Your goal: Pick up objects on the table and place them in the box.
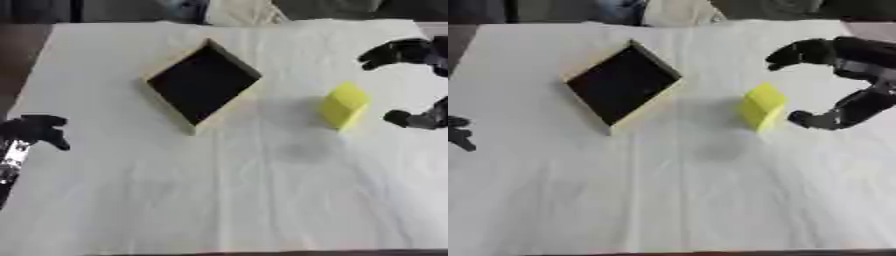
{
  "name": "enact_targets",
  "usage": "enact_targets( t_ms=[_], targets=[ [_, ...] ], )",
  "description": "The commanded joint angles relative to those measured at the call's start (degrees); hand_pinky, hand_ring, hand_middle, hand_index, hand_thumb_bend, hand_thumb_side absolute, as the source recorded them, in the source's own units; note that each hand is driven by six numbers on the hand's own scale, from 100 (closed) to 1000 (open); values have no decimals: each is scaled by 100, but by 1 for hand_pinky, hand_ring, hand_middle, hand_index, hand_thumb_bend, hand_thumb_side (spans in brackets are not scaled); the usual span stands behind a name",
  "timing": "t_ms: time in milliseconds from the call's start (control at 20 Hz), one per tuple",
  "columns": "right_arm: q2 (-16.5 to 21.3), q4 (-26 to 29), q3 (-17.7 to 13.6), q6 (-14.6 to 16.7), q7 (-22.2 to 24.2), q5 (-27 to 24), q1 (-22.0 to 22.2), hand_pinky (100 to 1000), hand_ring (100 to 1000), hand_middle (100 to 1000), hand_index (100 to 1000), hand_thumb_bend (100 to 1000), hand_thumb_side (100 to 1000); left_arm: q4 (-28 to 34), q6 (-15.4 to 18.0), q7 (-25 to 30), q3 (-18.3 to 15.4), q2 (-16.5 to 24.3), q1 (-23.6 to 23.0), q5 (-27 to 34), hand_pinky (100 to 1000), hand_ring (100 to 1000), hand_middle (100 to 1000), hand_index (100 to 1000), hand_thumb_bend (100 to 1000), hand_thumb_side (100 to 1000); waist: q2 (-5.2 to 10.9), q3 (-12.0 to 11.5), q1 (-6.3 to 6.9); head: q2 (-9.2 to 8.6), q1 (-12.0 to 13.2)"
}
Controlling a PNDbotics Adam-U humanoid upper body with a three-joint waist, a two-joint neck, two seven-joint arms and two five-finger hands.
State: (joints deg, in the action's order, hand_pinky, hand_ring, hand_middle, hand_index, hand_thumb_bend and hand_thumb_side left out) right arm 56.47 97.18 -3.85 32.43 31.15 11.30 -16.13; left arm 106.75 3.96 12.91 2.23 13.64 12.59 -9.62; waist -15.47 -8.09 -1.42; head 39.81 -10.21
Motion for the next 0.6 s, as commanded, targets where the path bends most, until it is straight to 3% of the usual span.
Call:
enact_targets(
  t_ms=[50,600],
  targets=[
    [233,55,-54,38,36,-29,-53,842,859,906,918,319,463,96,9,10,-34,50,35,32,774,516,451,703,210,924,111,17,-7,49,2],
    [276,-73,-62,29,-13,39,-44,842,863,910,922,342,463,95,10,30,-22,63,52,26,775,517,452,704,211,925,97,-4,-43,57,-24]
  ],
)
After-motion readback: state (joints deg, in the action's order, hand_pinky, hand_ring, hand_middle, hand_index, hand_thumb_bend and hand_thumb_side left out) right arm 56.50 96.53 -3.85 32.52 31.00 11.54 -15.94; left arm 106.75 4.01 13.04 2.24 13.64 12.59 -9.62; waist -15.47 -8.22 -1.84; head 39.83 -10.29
